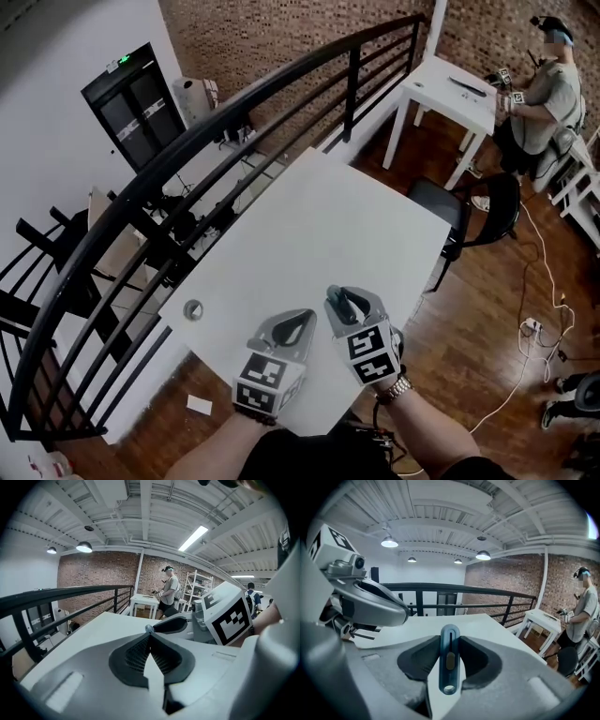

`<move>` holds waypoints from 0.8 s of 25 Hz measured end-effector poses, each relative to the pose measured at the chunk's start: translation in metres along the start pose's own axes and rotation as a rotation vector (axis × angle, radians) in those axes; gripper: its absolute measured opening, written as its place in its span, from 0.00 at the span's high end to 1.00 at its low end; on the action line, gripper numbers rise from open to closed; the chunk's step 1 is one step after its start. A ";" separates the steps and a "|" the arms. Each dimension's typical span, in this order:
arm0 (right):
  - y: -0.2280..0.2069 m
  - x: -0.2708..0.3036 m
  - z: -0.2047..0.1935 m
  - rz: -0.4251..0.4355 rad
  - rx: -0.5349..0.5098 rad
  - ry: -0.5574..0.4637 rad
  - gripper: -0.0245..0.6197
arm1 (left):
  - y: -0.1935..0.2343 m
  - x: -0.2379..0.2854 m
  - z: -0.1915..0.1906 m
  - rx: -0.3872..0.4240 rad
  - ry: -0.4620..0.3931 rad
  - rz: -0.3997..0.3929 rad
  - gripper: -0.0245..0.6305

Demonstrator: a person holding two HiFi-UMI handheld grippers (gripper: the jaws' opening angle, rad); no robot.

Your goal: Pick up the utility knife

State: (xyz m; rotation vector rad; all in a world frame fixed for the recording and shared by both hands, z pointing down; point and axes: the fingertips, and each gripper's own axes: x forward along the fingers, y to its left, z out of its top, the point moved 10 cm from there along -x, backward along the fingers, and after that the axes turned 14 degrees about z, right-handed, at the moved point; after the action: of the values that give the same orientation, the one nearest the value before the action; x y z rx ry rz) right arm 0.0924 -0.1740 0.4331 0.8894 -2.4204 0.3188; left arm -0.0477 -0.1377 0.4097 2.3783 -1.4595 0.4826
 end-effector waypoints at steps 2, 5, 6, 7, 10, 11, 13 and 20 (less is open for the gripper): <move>0.008 -0.009 0.005 -0.015 -0.004 -0.013 0.77 | 0.000 -0.008 0.005 0.006 -0.019 -0.006 0.94; 0.021 -0.021 0.011 -0.032 -0.012 -0.037 0.77 | 0.000 -0.021 0.013 0.021 -0.052 -0.012 0.94; 0.026 -0.024 0.013 -0.036 -0.013 -0.046 0.77 | 0.001 -0.025 0.014 0.028 -0.062 -0.011 0.94; 0.030 -0.027 0.014 -0.041 -0.014 -0.055 0.77 | 0.001 -0.029 0.015 0.033 -0.071 -0.013 0.94; 0.044 -0.034 0.018 -0.051 -0.019 -0.078 0.77 | 0.003 -0.041 0.015 0.043 -0.086 -0.022 0.94; 0.049 -0.036 0.019 -0.054 -0.020 -0.085 0.77 | 0.004 -0.045 0.015 0.048 -0.089 -0.021 0.94; 0.059 -0.040 0.022 -0.058 -0.021 -0.099 0.77 | 0.006 -0.053 0.014 0.057 -0.095 -0.018 0.94; 0.090 -0.049 0.023 -0.064 -0.040 -0.134 0.77 | 0.013 -0.078 0.008 0.069 -0.122 -0.015 0.94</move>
State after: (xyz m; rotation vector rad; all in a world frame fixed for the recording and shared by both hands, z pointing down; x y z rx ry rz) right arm 0.0551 -0.0893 0.3833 0.9962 -2.5045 0.1917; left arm -0.0914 -0.0850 0.3696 2.5113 -1.4973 0.3962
